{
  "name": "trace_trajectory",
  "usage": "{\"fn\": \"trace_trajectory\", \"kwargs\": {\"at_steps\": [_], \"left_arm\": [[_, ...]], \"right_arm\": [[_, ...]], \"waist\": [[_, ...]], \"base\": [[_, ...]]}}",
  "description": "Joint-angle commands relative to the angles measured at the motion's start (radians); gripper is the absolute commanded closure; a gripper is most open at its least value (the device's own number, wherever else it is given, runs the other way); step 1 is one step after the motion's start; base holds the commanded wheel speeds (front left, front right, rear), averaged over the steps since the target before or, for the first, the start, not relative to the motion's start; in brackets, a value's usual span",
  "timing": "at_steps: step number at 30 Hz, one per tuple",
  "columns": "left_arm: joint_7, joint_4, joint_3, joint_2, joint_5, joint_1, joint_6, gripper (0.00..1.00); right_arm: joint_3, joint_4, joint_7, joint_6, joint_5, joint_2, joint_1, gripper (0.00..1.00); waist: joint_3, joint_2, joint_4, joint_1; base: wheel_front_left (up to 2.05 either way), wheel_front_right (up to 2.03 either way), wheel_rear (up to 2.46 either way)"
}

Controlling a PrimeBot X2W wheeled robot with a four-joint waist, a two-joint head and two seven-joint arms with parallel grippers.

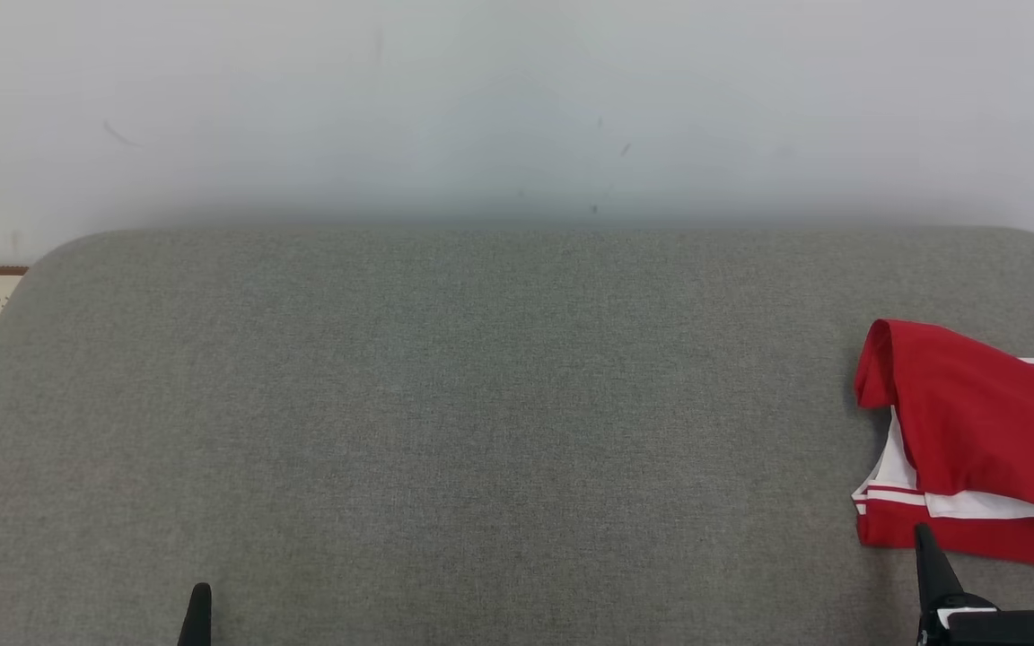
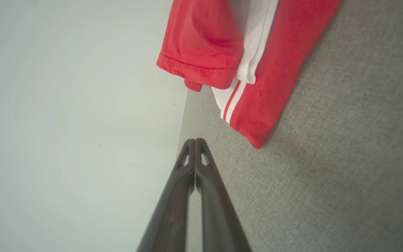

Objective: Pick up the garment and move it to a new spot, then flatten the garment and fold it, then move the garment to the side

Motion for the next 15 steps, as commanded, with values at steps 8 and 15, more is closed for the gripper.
{"fn": "trace_trajectory", "kwargs": {"at_steps": [8,15], "left_arm": [[0.020,-0.010,0.009,0.003,-0.092,-0.017,-0.013,1.00],[0.034,-0.012,0.013,0.003,-0.151,-0.017,-0.019,1.00]], "right_arm": [[-0.017,-0.015,0.024,0.000,0.090,0.004,-0.016,1.00],[-0.027,-0.020,0.040,0.000,0.149,0.006,-0.017,1.00]], "waist": [[0.000,0.0000,0.004,-0.0001],[0.001,0.0000,0.007,-0.0001]], "base": [[0.00,0.00,0.00],[0.00,0.00,0.00]]}}
